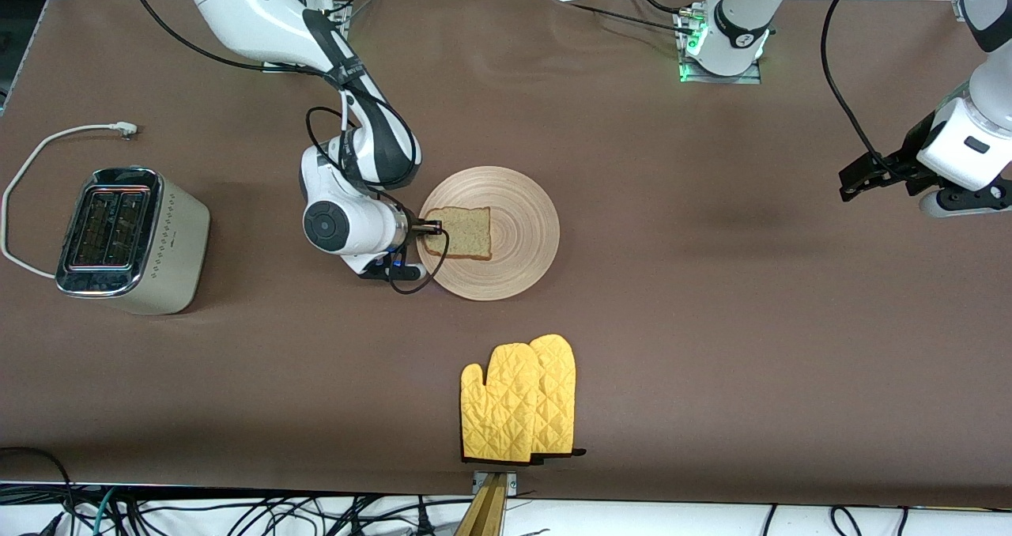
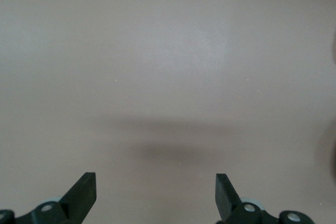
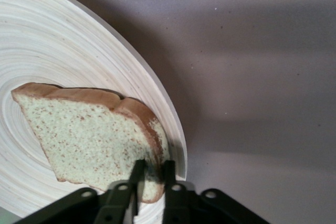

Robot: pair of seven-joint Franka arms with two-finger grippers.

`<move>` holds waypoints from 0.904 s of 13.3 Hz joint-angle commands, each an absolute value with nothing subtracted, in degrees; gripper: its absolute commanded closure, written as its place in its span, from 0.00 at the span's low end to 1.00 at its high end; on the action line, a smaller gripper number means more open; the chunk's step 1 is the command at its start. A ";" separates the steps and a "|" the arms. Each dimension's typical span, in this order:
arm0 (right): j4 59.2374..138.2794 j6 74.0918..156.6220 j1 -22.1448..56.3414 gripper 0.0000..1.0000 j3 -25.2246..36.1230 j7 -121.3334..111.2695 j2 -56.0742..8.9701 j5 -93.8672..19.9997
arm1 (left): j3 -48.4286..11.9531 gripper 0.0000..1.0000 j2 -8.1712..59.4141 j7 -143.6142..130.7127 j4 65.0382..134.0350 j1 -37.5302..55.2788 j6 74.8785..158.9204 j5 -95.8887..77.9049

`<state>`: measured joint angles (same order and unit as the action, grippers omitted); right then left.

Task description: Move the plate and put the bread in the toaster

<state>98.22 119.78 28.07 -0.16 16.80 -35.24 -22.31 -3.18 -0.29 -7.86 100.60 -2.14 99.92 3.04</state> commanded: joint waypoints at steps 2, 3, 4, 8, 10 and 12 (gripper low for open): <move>99.32 120.50 29.09 0.87 0.09 17.23 -34.63 -20.21 | -3.95 0.00 -0.26 -8.61 99.67 -1.67 98.70 2.11; 99.23 120.50 29.00 0.87 0.09 17.23 -35.06 -20.21 | -4.56 0.00 0.17 -8.61 99.67 -1.76 98.70 2.11; 99.14 120.67 29.09 0.85 0.09 17.23 -35.42 -20.21 | -4.66 0.00 0.09 -8.61 99.67 -1.67 98.70 2.11; 99.14 122.08 29.44 0.82 0.09 17.23 -36.21 -20.21 | -4.66 0.00 0.09 -8.61 99.67 -1.76 98.18 2.11; 99.14 122.78 29.79 1.00 0.09 17.14 -36.21 -20.13 | -4.66 0.00 0.09 -8.61 99.67 -1.76 98.00 2.20; 99.05 122.87 30.58 1.00 0.09 17.14 -36.12 -20.04 | -4.66 0.00 0.09 -8.61 99.67 -1.85 97.91 2.20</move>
<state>98.33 121.11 29.12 -0.16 16.80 -35.94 -21.00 -4.69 -0.15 -8.33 100.60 -1.86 98.94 3.04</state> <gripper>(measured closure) 0.956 0.000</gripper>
